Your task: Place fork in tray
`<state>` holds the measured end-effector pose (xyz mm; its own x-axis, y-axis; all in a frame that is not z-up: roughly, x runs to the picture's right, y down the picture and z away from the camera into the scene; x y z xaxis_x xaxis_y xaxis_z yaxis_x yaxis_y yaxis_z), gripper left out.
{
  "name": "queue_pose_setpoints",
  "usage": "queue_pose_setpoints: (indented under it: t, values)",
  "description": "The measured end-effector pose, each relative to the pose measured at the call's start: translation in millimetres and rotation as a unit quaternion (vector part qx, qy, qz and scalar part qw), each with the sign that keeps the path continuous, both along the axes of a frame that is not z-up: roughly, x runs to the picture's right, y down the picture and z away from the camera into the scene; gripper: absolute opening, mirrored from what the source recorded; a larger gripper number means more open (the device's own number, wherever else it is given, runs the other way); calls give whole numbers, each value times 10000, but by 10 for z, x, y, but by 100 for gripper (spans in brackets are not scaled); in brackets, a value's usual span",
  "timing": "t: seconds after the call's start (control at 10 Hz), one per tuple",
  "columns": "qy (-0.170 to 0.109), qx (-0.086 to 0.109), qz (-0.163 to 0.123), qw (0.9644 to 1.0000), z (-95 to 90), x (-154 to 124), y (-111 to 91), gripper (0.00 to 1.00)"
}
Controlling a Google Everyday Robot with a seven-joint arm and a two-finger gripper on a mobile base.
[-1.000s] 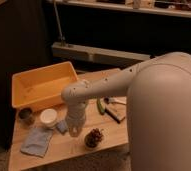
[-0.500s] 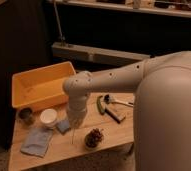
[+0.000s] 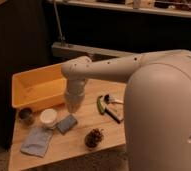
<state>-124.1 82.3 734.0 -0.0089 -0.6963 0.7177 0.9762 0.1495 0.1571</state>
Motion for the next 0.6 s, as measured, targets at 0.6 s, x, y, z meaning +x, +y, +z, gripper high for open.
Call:
queue_pose_setpoints:
  t: [0.6]
  values:
    - [-390,528,611,9960,303,-531,-1287,0]
